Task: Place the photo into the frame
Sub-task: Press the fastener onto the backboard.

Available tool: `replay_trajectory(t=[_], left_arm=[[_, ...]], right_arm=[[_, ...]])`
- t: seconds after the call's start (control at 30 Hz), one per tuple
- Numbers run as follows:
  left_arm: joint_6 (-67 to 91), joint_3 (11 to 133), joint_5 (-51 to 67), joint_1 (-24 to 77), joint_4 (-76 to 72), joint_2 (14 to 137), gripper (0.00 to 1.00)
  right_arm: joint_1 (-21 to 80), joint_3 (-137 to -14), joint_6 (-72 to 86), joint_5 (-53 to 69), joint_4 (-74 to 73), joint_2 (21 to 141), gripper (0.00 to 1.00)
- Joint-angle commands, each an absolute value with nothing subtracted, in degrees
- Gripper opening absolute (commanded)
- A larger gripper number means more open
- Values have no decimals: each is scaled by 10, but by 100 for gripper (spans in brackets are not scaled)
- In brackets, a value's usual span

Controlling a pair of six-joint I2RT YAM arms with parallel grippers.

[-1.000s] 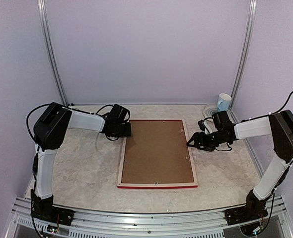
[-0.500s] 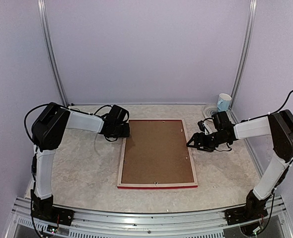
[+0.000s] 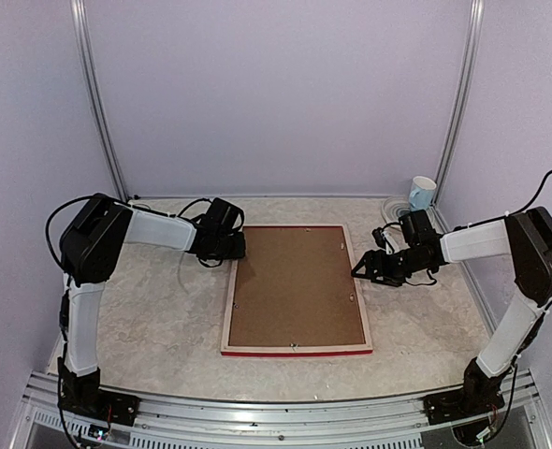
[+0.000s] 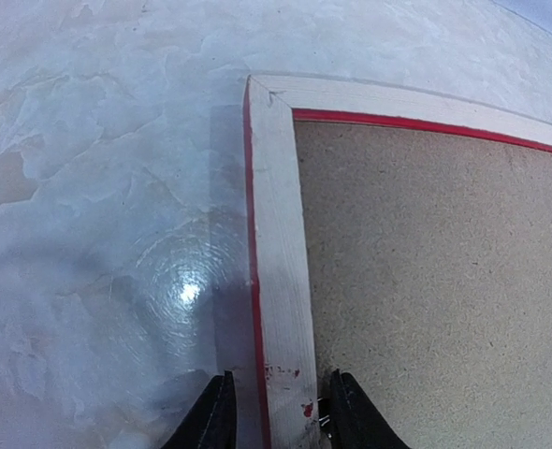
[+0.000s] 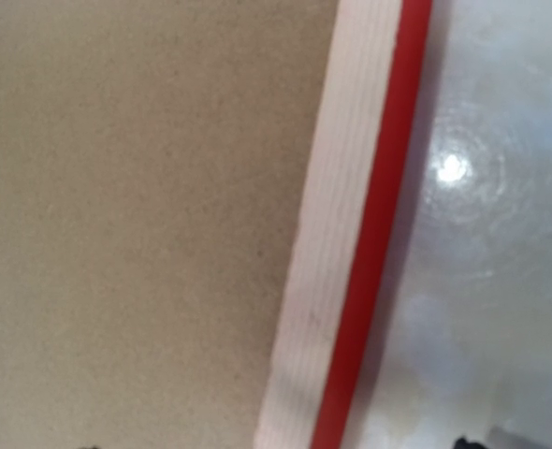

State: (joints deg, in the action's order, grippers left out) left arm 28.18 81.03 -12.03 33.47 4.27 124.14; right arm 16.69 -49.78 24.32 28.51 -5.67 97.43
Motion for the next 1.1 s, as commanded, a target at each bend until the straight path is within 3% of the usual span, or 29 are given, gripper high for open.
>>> replay_trajectory(t=[0.0,0.73,0.9,1.07], left_arm=[[281,812,-121,337,73,1253,34],[283,831,-100,337,86,1276,21],[284,831,-98,337,85,1275,13],[285,824,-97,338,68,1265,17]], right_arm=[[163,-499,244,288,-51,977,81],[163,-497,244,288,-51,976,81],[163,-498,244,290,-51,977,81],[163,-498,244,290,-51,977,81]])
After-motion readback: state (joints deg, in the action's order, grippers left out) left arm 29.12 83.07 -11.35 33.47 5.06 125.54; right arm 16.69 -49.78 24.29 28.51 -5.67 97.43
